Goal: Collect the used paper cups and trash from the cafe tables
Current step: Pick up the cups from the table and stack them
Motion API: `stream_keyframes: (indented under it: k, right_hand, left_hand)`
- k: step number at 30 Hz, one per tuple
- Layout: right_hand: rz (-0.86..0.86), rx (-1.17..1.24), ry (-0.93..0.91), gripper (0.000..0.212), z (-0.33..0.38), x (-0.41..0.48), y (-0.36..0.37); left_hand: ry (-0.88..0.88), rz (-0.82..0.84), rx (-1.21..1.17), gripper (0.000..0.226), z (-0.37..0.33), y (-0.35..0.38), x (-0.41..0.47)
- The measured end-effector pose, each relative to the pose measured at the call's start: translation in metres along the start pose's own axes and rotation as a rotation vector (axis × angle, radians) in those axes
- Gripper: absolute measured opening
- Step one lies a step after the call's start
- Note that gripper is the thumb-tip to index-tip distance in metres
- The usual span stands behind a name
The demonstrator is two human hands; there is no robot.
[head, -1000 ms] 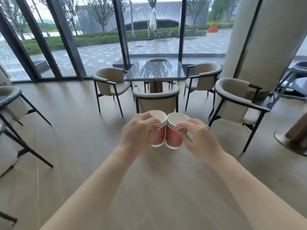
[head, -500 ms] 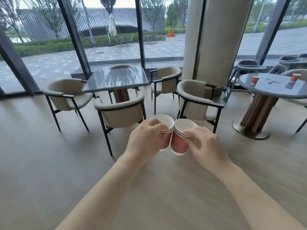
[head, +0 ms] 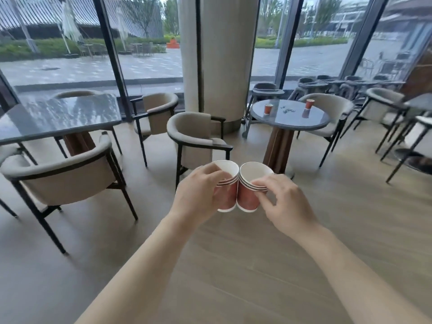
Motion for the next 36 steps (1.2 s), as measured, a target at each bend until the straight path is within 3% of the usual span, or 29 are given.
stream_keyframes:
  k: [15, 28, 36]
  right_hand:
    - [-0.098, -0.088, 0.302, 0.021, -0.194, -0.014, -0.043]
    - [-0.111, -0.16, 0.451, 0.018, -0.385, 0.087, -0.012]
    - [-0.111, -0.169, 0.537, 0.016, -0.492, 0.141, 0.001]
  left_hand:
    - [0.192, 0.253, -0.11, 0.024, -0.061, 0.187, 0.119]
    - [0.245, 0.331, -0.296, 0.01, -0.034, 0.357, 0.295]
    - [0.284, 0.388, -0.26, 0.01, -0.024, 0.45, 0.392]
Point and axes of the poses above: each hand's wrist, its own x-axis towards the middle knuckle, its own y-axis out of the palm, z = x × y, the point moved 6 cm from there along x, towards the middle knuckle, and after that the axes turned 3 degrees about -x, right-handed, at the moved point
